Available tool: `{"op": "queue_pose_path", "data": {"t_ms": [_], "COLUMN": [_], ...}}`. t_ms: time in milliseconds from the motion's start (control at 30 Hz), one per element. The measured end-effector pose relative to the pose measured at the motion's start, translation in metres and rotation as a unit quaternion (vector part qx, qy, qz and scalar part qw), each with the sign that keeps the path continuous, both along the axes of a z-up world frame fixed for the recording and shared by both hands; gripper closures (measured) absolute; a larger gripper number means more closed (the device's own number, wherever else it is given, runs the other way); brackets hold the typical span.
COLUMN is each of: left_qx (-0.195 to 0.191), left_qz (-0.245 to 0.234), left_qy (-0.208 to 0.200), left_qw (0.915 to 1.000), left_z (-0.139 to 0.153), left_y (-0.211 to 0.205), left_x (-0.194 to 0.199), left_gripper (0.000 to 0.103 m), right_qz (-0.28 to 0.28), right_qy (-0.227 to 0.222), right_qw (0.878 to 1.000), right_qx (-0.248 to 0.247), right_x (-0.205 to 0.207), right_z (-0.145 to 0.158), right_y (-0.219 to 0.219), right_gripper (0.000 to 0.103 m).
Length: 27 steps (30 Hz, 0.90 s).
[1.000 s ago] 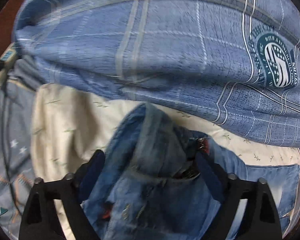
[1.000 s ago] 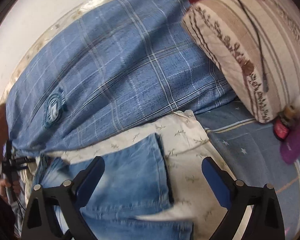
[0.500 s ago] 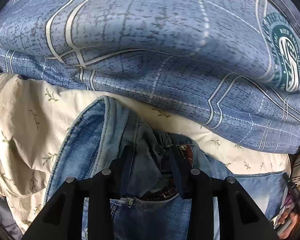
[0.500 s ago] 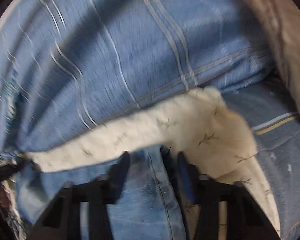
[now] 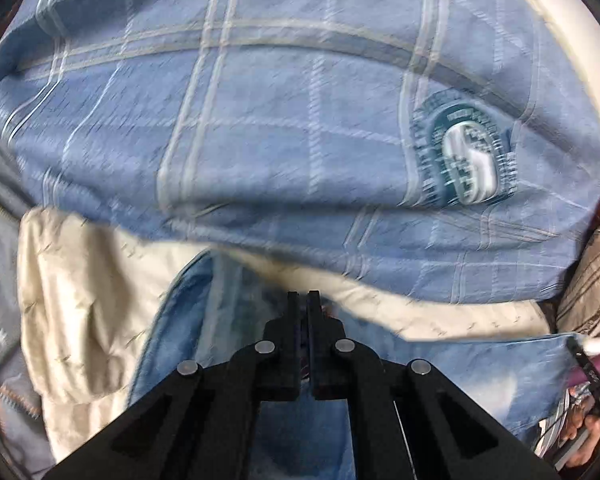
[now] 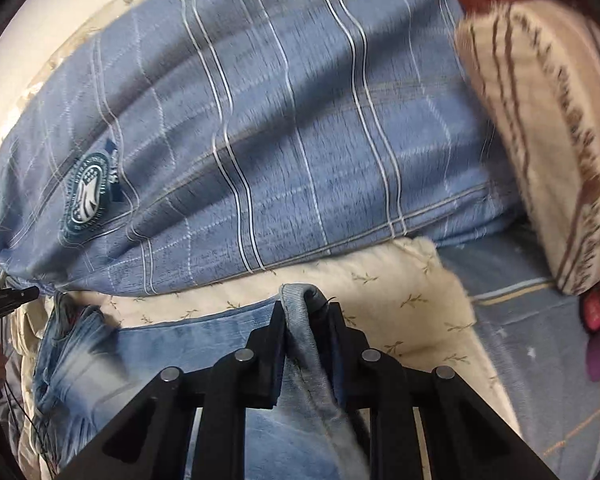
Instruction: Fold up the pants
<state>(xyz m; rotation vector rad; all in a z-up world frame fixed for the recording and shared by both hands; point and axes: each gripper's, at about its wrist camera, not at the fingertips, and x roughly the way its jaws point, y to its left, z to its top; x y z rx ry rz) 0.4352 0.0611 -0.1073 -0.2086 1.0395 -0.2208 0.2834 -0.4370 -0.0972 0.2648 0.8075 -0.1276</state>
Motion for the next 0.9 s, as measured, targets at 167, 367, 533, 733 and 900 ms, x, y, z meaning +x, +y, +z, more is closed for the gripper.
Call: {"op": "queue_pose_path", "data": {"t_ms": [167,367,533,733,900], "left_qx": [-0.018,-0.041,-0.013,-0.01,0.022], "left_qz": [0.044,0.069,0.078,0.097,0.077], "left_qy": [0.077,0.088,0.087,0.08,0.072], "left_qw": [0.9959,0.9929,0.9931,0.992,0.9942], "left_z": [-0.026,-0.041,-0.044,-0.044,-0.044], "left_y": [0.025,0.036,0.033,0.042,0.03], "left_x": [0.006,0.026,0.044,0.057,0.06], "left_gripper": [0.055,0.054,0.054,0.054,0.067], "right_qz": [-0.006,-0.002,-0.002,-0.003,-0.005], "right_qy": [-0.001,0.004,0.008,0.015,0.017], "right_qw": [1.0,1.0,1.0,1.0,1.0], "right_qx": [-0.006,-0.006,0.008,0.01,0.014], "right_x": [-0.006,-0.005,0.0,0.001,0.003], "right_z": [0.002,-0.011,-0.023,-0.036,-0.043], "right_y": [0.001,-0.002,-0.01,-0.017,-0.017], "right_gripper": [0.083,0.083,0.083,0.083,0.083]}}
